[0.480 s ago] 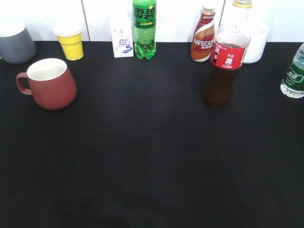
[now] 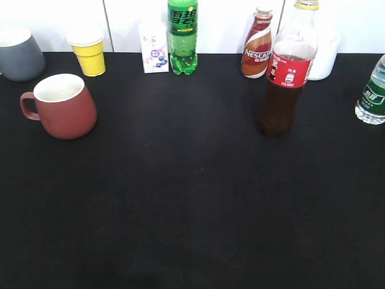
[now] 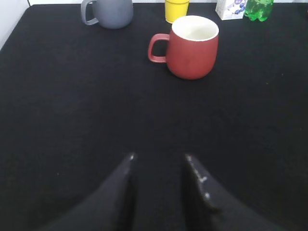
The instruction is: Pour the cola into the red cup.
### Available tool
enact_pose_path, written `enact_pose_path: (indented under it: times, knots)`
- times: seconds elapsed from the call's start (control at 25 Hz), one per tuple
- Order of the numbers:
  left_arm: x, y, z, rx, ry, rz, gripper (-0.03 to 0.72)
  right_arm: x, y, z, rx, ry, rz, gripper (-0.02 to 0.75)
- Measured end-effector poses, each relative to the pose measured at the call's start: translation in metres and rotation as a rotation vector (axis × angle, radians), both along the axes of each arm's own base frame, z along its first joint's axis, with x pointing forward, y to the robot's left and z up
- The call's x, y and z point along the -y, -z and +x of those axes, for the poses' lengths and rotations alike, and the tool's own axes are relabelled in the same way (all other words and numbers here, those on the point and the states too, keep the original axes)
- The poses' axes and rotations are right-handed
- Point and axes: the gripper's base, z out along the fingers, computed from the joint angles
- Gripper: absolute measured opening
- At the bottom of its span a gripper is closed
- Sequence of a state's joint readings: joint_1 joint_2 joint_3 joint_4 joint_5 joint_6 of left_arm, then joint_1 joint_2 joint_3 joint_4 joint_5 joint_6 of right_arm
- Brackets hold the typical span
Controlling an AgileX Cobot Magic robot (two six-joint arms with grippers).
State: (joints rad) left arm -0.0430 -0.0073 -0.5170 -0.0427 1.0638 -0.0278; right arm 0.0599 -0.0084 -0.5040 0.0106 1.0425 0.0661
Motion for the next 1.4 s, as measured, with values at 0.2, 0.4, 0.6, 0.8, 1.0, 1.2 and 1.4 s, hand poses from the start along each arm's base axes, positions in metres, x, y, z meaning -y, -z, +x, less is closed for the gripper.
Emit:
enact_pose_path:
  times: [0.2,0.4,0.6,0.8,1.0,1.2,1.4]
  knots:
    - [-0.001,-0.031,0.017,0.209,-0.016,-0.002,0.585,0.000,0.000,0.000,0.000,0.000,0.000,0.584]
    - [0.001,-0.063,0.105,0.398,-0.031,0.018,0.585,0.000,0.000,0.000,0.000,0.000,0.000,0.584]
    - [0.001,0.019,0.167,0.351,-0.088,-0.072,0.585,0.000,0.000,0.000,0.000,0.000,0.000,0.584]
    - [-0.001,0.070,0.201,0.241,-0.127,-0.054,0.585,0.000,0.000,0.000,0.000,0.000,0.000,0.584]
    - [0.004,0.109,0.228,0.208,-0.067,0.008,0.585,0.000,0.000,0.000,0.000,0.000,0.000,0.584]
    - [0.006,0.142,0.270,0.164,-0.062,0.018,0.541,0.000,0.000,0.000,0.000,0.000,0.000,0.584]
    - [0.007,0.161,0.304,0.175,-0.057,0.020,0.529,0.000,0.000,0.000,0.000,0.000,0.000,0.584]
